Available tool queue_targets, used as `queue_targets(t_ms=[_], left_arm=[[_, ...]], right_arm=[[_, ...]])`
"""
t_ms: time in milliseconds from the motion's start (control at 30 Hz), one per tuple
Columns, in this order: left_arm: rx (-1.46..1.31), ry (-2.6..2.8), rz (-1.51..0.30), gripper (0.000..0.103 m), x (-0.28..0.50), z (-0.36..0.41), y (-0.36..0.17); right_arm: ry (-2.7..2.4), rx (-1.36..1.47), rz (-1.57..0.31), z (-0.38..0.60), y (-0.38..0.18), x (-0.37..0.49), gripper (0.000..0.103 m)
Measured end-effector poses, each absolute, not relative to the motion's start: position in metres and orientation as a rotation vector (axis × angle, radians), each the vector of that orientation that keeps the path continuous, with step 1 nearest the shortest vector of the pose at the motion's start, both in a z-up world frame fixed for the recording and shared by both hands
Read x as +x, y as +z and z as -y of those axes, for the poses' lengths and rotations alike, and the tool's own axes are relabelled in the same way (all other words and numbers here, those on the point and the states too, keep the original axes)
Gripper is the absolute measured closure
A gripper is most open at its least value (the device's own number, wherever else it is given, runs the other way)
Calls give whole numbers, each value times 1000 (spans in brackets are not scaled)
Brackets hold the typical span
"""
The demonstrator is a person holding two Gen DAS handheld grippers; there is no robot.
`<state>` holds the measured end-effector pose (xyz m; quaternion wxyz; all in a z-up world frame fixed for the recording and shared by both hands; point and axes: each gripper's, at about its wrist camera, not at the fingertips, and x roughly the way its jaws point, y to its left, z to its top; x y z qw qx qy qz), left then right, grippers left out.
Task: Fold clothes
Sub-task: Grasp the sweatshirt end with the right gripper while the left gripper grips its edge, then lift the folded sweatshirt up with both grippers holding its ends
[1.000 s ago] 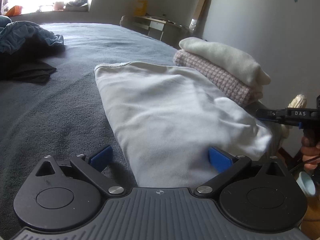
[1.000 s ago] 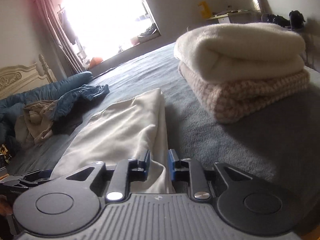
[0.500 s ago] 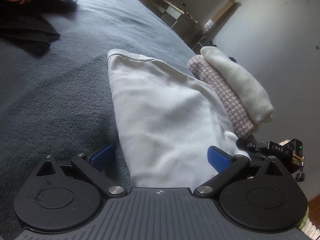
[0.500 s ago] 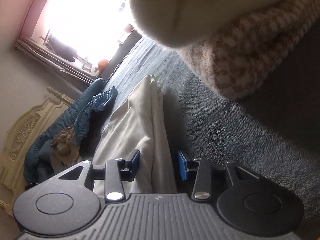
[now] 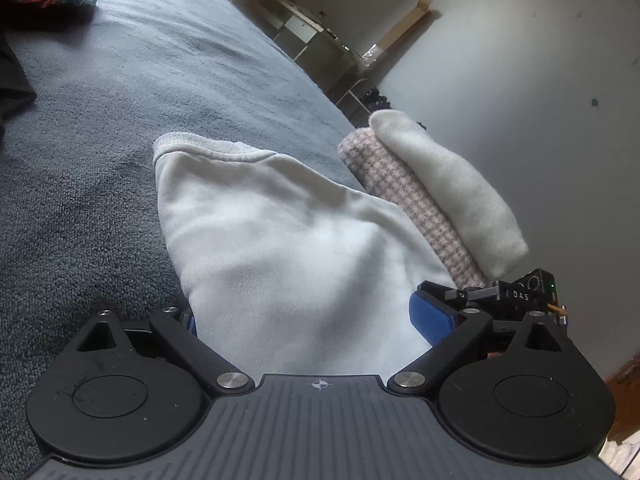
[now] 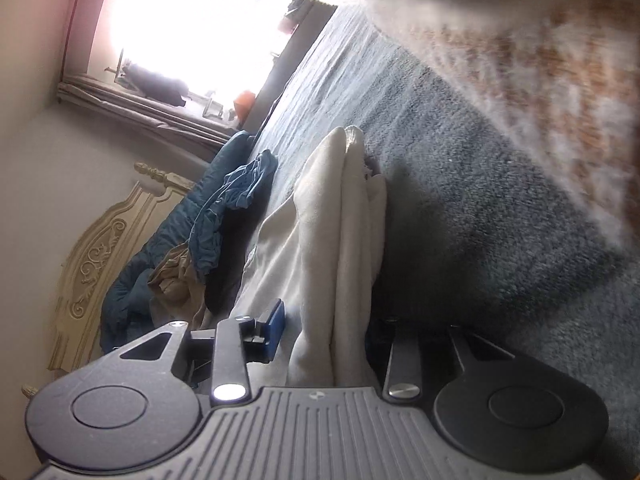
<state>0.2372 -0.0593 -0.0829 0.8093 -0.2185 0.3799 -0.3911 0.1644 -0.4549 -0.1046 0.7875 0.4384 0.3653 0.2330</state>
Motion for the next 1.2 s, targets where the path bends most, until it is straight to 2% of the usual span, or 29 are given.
queue_targets(t_ms=[33, 67, 133, 200, 333, 767, 1000, 1200], left_arm=[[-471, -825, -805, 16, 238, 59, -83], [-476, -813, -798, 20, 238, 58, -84], [-500, -777, -795, 39, 238, 54, -85], [-523, -751, -793, 54, 237, 50, -85], [-551, -755, -757, 69, 232, 49, -78], [-511, -832, -554, 80, 173, 62, -20], [-441, -883, -445, 81, 127, 77, 24], [-424, -970, -346, 80, 109, 118, 68]], right_arm=[[503, 941, -785, 453, -105, 167, 65], [503, 936, -783, 451, -105, 170, 70], [478, 891, -776, 448, -100, 166, 76], [453, 843, -767, 445, -94, 163, 78], [408, 618, -702, 424, -67, 145, 81], [361, 276, -527, 384, 6, 82, 83], [341, 147, -398, 372, 53, 30, 83], [293, 98, -262, 400, 100, -13, 83]])
